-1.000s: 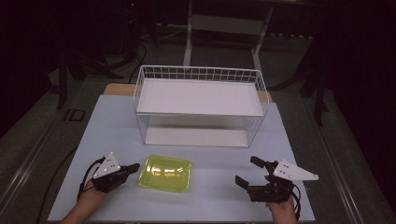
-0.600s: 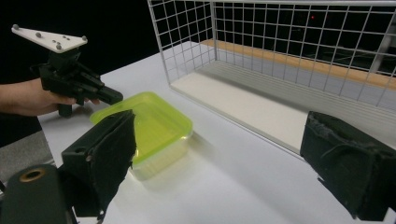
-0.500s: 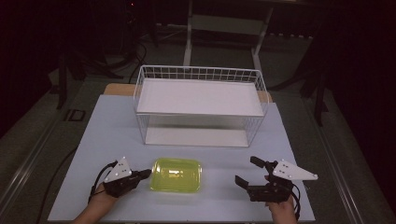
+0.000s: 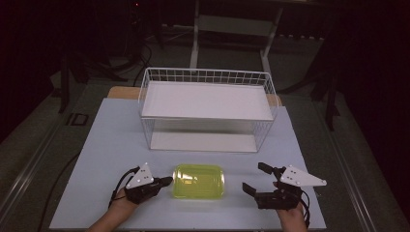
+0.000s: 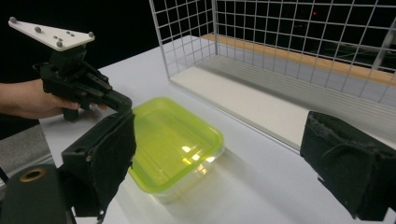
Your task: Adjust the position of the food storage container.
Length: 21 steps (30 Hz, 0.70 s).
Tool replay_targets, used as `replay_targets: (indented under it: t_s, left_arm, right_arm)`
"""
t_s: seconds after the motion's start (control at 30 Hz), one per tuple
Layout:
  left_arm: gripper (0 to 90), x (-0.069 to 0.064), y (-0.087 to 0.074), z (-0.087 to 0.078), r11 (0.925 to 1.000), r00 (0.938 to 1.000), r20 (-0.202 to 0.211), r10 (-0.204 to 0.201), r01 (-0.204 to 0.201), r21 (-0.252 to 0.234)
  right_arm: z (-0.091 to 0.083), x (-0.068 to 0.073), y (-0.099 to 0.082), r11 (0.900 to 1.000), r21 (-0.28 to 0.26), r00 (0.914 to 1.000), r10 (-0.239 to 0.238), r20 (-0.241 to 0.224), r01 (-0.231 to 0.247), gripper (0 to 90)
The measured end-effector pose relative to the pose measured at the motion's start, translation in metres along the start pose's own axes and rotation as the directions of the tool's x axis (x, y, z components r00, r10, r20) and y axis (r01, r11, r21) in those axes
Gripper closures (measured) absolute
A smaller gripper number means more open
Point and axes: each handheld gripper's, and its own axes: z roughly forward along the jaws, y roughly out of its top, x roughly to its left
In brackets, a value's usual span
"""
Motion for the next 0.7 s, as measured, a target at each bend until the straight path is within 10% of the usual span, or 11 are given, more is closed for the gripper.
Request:
replay_targets:
  t_s: [0.7]
  left_arm:
    - [85.9, -0.007, 0.009, 0.018, 0.9996, 0.9993, 0.035, -0.015, 0.016, -0.023]
  right_arm:
    - [0.002, -0.001, -0.002, 0.9999, 0.013, 1.0000, -0.001, -0.004, 0.001, 10.4]
